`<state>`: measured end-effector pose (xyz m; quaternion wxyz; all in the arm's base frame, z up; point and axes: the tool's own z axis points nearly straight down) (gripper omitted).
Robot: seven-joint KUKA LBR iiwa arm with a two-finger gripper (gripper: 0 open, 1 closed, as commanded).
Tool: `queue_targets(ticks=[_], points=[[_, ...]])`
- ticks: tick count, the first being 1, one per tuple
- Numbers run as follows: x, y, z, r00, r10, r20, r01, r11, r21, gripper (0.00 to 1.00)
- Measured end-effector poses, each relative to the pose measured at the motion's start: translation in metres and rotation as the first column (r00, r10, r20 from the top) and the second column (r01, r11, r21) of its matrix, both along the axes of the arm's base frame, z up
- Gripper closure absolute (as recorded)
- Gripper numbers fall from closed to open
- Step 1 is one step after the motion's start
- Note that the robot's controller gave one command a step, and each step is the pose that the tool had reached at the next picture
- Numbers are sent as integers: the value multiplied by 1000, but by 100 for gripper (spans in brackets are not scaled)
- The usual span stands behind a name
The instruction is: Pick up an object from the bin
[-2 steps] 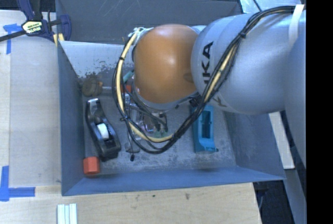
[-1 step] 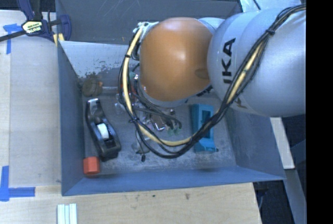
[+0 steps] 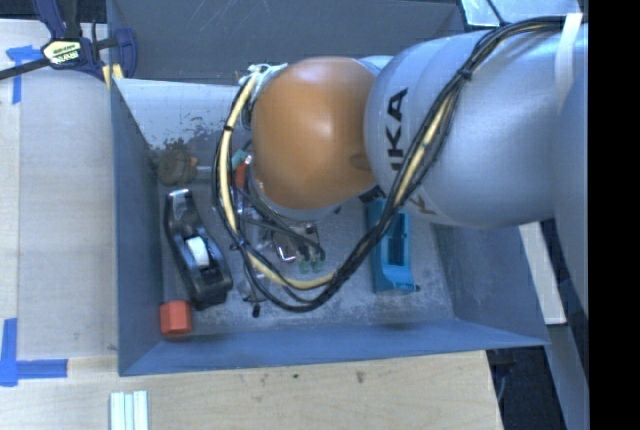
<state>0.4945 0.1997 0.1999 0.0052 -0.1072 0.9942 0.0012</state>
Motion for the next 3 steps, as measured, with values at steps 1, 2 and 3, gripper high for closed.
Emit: queue_targets(ticks=[1, 2, 3], points=[[-7, -2, -19, 999, 47, -15, -47, 999, -5, 0], [-1, 4, -7, 994, 106, 0, -106, 994, -1, 0], [-7, 22, 25, 974, 227, -16, -227, 974, -4, 0]])
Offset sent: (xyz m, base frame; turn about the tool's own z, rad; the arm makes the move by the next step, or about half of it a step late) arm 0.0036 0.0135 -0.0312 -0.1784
